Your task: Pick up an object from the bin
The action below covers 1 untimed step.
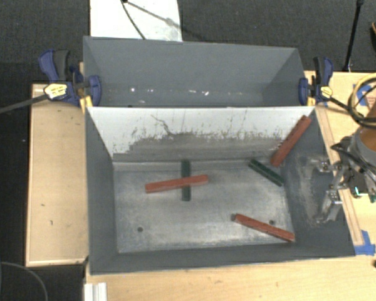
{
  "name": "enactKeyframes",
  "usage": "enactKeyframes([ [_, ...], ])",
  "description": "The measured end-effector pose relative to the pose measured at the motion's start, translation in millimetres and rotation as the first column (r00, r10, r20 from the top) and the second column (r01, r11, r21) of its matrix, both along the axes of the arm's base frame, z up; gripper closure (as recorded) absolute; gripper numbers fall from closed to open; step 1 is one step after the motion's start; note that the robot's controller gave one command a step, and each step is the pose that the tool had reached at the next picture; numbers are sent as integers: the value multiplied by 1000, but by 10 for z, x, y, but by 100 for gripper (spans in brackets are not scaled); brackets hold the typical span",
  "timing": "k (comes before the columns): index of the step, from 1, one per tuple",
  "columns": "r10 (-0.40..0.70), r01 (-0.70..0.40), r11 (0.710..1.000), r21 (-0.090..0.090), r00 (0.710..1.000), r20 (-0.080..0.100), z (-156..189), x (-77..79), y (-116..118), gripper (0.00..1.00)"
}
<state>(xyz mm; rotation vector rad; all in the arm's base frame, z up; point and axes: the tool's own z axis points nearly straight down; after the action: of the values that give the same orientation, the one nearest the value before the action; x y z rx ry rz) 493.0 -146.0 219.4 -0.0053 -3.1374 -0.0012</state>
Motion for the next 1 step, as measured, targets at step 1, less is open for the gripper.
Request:
enactKeyframes([
  [1,-164,164,986,2,986,0,-1529,-66,867,0],
])
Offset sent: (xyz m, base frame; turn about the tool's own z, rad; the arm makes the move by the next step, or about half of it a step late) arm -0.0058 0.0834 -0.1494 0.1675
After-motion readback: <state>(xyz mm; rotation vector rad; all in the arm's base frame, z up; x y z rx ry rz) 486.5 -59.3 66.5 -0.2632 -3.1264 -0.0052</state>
